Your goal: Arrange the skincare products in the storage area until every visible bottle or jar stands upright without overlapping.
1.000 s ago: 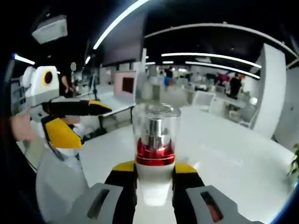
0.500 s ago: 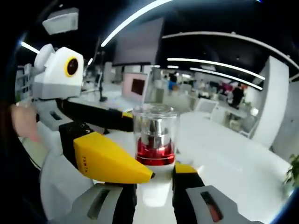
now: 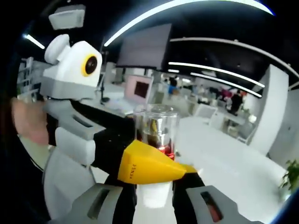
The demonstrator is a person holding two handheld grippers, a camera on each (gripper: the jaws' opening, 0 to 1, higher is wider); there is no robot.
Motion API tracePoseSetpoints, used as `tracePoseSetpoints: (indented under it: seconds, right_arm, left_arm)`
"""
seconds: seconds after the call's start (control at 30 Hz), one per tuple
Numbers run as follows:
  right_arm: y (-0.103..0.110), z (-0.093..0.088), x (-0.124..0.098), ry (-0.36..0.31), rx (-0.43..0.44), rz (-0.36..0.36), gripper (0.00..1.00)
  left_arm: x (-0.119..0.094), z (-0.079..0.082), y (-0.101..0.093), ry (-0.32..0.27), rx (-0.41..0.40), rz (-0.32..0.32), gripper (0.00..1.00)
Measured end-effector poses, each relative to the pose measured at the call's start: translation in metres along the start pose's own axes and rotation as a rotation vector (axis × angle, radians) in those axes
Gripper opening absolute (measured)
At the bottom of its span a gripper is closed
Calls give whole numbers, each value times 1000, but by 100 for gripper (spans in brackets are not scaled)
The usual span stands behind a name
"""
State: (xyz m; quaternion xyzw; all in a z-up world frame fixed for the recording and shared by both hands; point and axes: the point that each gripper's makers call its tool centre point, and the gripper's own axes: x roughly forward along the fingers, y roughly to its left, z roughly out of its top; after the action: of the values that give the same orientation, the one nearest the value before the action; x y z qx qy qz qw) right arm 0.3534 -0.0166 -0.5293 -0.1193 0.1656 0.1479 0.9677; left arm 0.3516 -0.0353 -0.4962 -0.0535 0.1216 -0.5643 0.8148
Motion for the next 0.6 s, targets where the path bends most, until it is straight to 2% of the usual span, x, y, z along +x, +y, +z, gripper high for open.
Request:
tracePoseSetpoints:
  seconds: [0.23, 0.3, 0.33, 0.5, 0.6]
  right_arm:
    - [2, 6, -5, -7, 0, -1, 20]
    - [1, 6, -7, 1, -9, -7, 20]
    - [2, 7, -8, -7, -11, -9, 20]
    - [2, 12, -13, -13, -17, -16, 21]
    - [2, 11, -14, -14, -6, -19, 21]
  left_arm:
    - [-2, 5, -6, -39, -32, -17, 31]
    - [-3, 6, -8, -48, -12, -27, 29]
    - [-4, 9, -8, -65, 23, -25, 29]
    - [-5, 12, -10, -67, 15, -42, 27]
    - [-3, 12, -10, -46, 19, -72, 26]
